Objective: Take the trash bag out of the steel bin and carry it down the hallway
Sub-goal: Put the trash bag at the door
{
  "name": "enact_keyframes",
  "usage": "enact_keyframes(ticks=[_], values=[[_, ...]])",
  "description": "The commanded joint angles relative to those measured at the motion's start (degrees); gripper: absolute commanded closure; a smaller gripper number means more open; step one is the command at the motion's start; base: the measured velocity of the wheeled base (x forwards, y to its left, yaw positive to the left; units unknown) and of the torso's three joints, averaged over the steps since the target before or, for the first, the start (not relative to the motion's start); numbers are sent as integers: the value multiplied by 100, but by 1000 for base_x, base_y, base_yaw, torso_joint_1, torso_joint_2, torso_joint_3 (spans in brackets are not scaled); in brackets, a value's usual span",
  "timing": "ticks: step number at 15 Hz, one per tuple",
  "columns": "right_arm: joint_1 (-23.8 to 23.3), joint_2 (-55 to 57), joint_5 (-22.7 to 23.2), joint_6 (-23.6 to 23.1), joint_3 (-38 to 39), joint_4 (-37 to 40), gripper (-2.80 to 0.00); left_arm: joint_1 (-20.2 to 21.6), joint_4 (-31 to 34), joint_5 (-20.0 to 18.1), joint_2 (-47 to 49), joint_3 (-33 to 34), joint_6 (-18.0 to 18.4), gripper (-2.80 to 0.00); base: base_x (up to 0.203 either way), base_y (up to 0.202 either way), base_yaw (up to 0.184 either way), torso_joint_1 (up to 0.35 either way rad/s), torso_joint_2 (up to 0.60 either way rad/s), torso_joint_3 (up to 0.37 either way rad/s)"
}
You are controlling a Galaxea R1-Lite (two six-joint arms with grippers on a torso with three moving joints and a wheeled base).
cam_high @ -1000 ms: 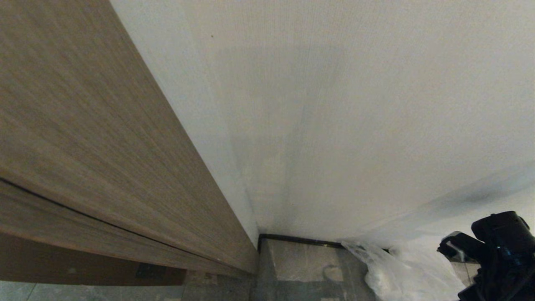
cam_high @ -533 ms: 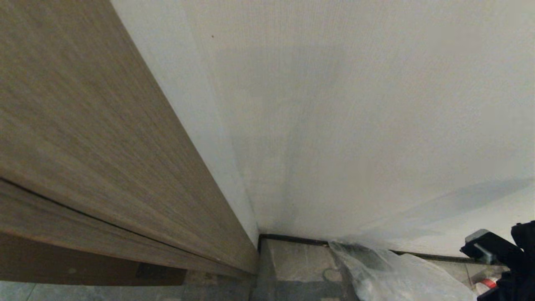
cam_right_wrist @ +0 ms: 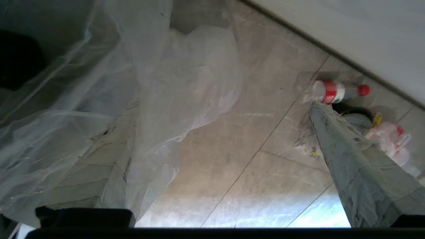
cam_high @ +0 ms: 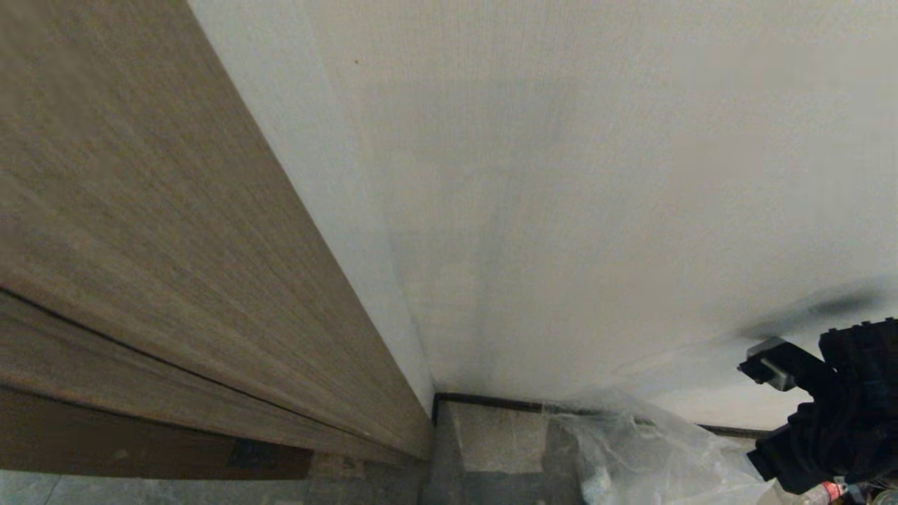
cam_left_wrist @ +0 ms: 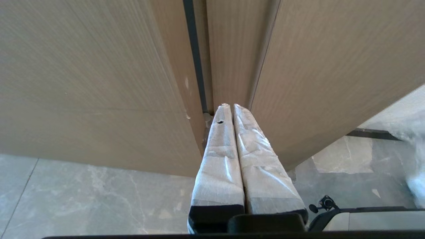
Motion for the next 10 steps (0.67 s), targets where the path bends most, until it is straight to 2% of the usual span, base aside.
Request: enact_keyframes(ticks=[1, 2, 3, 5, 7, 9, 10], values=[[31, 445, -479, -35, 239, -54, -280, 2, 0, 4, 2, 9, -6, 0, 0, 0, 0, 0, 0, 0], [39, 422, -1051, -110, 348, 121, -280, 2, 0, 4, 2, 18, -6, 0, 0, 0, 0, 0, 0, 0], [45, 424, -1214, -205, 329, 270, -280, 2, 0, 4, 2, 10, -6, 0, 0, 0, 0, 0, 0, 0], [53, 414, -950, -79, 514, 254, -280, 2, 0, 4, 2, 9, -6, 0, 0, 0, 0, 0, 0, 0], [44, 275, -902, -35, 457, 426, -280, 2, 4, -1, 2, 18, -6, 0, 0, 0, 0, 0, 0, 0], [44, 84, -864, -21, 574, 1032, -280, 2, 0, 4, 2, 9, -6, 0, 0, 0, 0, 0, 0, 0], [62, 79, -709, -8, 546, 931, -280, 2, 0, 4, 2, 17, -6, 0, 0, 0, 0, 0, 0, 0]])
